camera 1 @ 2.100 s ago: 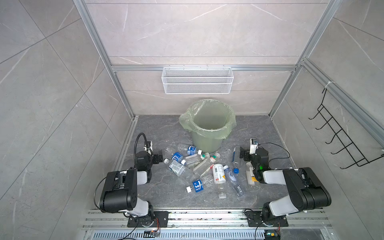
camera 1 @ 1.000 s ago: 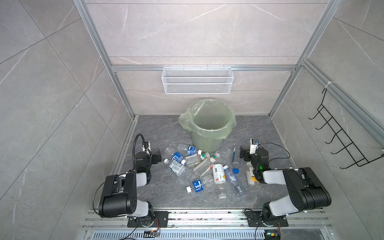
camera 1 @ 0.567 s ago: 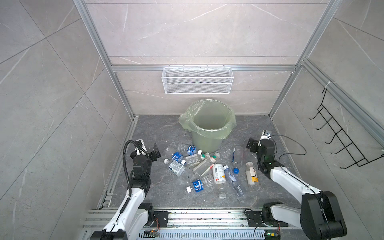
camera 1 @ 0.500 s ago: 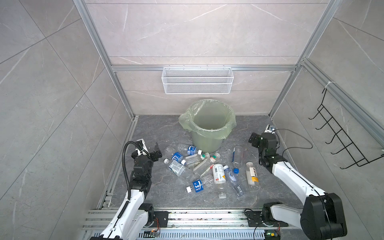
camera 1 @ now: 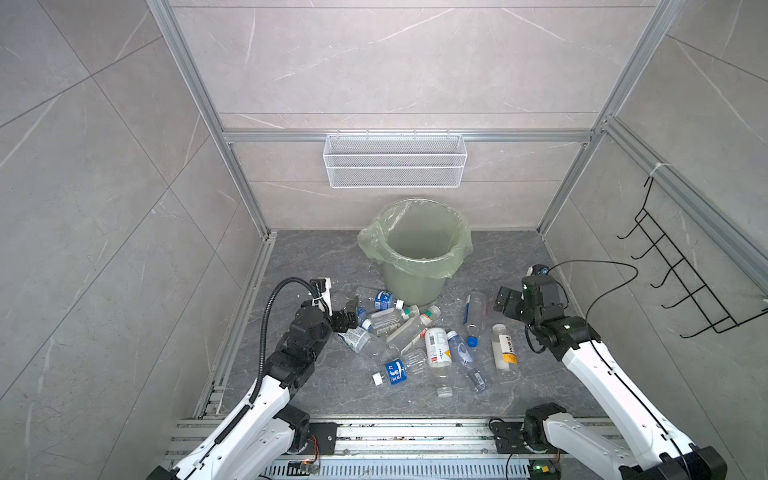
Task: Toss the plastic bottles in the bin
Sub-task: 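Lower the right gripper onto the yellow-labelled tea bottle while the left gripper hovers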
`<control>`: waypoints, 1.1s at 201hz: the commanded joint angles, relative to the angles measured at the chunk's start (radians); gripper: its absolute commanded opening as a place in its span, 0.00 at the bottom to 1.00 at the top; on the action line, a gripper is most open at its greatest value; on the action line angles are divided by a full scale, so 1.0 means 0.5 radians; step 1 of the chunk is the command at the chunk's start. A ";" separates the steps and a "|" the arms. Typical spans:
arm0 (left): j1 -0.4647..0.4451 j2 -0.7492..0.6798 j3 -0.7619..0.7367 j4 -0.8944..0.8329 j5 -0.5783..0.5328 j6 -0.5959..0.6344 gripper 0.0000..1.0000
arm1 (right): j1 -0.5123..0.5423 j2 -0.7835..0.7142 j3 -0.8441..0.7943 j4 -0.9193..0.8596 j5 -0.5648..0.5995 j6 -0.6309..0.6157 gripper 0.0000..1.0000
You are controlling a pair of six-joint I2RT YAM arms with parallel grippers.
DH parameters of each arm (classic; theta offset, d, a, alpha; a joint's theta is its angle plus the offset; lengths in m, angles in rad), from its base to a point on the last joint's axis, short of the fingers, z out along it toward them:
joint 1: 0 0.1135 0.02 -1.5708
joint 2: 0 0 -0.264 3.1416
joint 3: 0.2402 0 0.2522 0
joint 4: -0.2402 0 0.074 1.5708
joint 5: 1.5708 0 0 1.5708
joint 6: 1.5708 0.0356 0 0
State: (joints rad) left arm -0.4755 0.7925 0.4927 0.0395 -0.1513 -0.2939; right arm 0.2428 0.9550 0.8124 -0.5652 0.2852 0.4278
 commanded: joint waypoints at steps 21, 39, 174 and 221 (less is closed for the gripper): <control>-0.190 0.053 -0.066 -0.082 0.122 -0.051 0.99 | 0.100 -0.027 -0.184 -0.263 -0.131 0.201 0.97; -0.275 0.023 -0.087 -0.082 0.136 0.004 0.98 | 0.134 -0.029 -0.225 -0.261 -0.134 0.232 0.96; -0.373 -0.138 -0.300 0.012 0.155 0.080 0.96 | 0.137 -0.078 -0.344 -0.357 -0.288 0.409 0.95; -0.374 -0.092 -0.286 0.022 0.147 0.074 0.96 | 0.136 0.062 -0.356 -0.340 -0.267 0.468 0.95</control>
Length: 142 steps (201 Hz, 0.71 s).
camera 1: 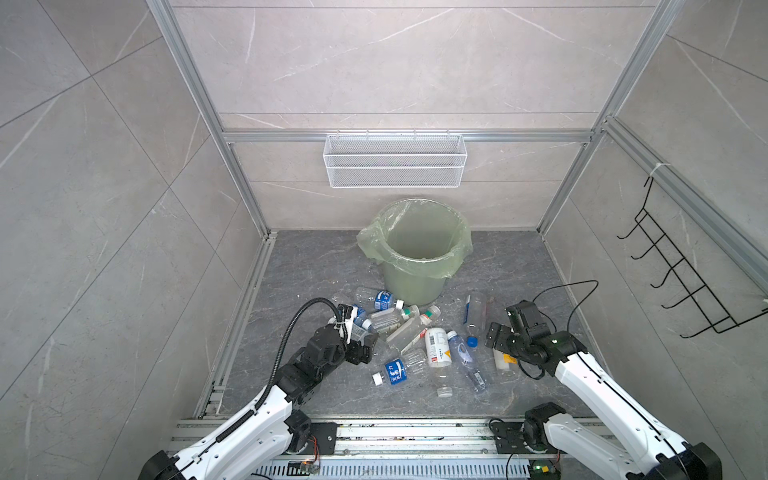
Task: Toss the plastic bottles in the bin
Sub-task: 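Lower the right gripper onto the yellow-labelled tea bottle while the left gripper hovers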
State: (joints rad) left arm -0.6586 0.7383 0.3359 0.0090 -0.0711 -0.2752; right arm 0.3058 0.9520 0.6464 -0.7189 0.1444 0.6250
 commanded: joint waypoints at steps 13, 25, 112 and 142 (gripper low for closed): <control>-0.005 0.037 0.034 0.083 -0.028 0.035 0.96 | 0.011 0.115 -0.041 -0.015 0.021 0.093 0.95; -0.007 0.058 0.040 0.076 -0.049 0.036 0.95 | 0.011 0.160 -0.059 0.013 0.021 0.107 0.95; -0.005 0.166 0.077 0.062 -0.123 0.032 0.93 | 0.011 0.545 0.012 0.066 0.201 0.116 0.94; -0.005 0.200 0.092 0.050 -0.145 0.029 0.93 | 0.008 0.624 0.041 0.066 0.196 0.106 0.87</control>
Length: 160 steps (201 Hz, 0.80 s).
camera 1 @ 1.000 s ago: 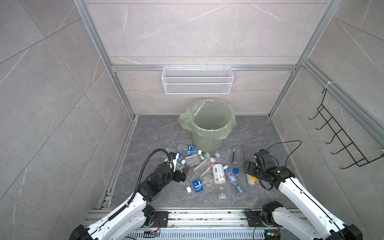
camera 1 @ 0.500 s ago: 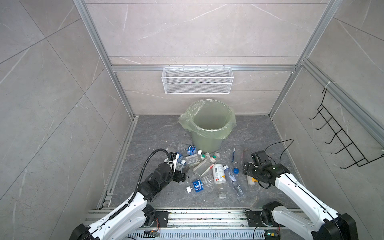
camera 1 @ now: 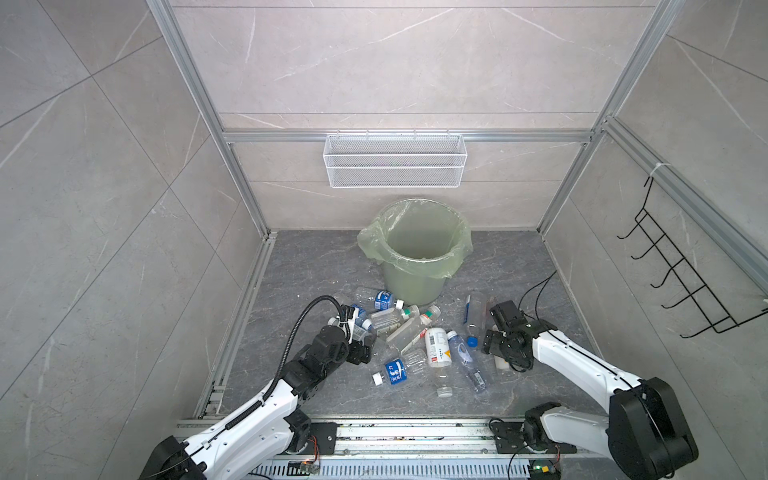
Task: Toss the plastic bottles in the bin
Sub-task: 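Close the right gripper on the tea bottle's cap end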
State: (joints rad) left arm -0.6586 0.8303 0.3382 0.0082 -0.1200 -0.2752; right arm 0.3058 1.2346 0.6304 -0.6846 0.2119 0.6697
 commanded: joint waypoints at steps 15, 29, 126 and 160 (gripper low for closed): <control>-0.003 0.015 0.088 0.051 -0.054 0.029 0.93 | 0.008 0.110 0.091 -0.002 0.050 0.008 0.84; -0.004 0.015 0.090 0.048 -0.055 0.027 0.93 | -0.006 0.186 0.117 -0.002 0.022 -0.005 0.81; -0.004 0.039 0.100 0.042 -0.062 0.027 0.92 | -0.067 0.234 0.118 0.028 -0.083 -0.059 0.61; -0.003 0.062 0.107 0.043 -0.052 0.024 0.92 | -0.044 -0.054 0.019 0.046 -0.016 -0.031 0.50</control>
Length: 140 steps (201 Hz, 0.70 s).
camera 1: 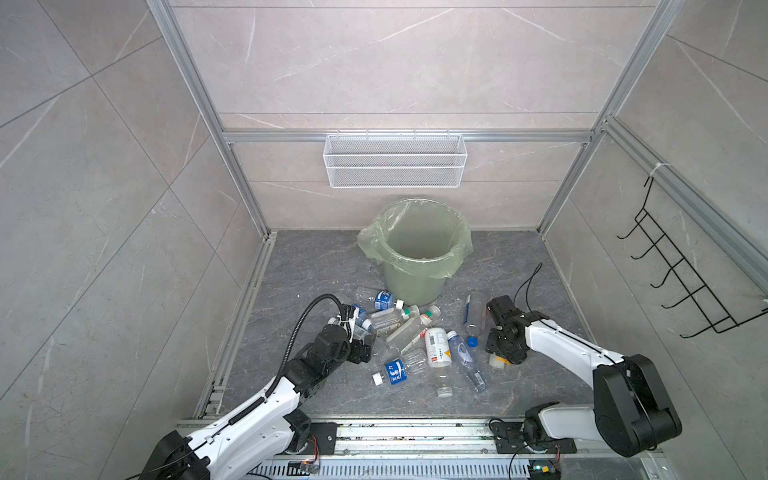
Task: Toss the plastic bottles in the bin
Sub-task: 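Close the right gripper on the tea bottle's cap end, then lift the tea bottle with the right gripper and release it over the bin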
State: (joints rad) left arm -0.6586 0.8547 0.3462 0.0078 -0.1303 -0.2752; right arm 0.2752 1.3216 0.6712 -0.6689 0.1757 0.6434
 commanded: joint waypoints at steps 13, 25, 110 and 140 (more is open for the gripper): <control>-0.004 0.020 0.095 0.045 -0.023 0.032 0.92 | 0.090 -0.440 -0.124 0.019 0.139 0.057 0.46; -0.003 0.020 0.096 0.049 -0.017 0.035 0.92 | 0.206 -0.653 -0.185 0.039 0.232 0.072 0.44; -0.005 0.038 0.099 0.060 -0.040 0.048 0.92 | 0.729 -1.274 -0.251 0.234 0.480 -0.241 0.45; -0.003 0.054 0.108 0.063 -0.027 0.049 0.92 | 0.892 -1.387 -0.262 0.406 0.455 -0.400 0.46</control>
State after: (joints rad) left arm -0.6586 0.8749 0.3550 0.0078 -0.1303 -0.2749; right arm 0.6697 0.6682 0.5472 -0.5629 0.3832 0.5392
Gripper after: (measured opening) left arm 0.921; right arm 0.571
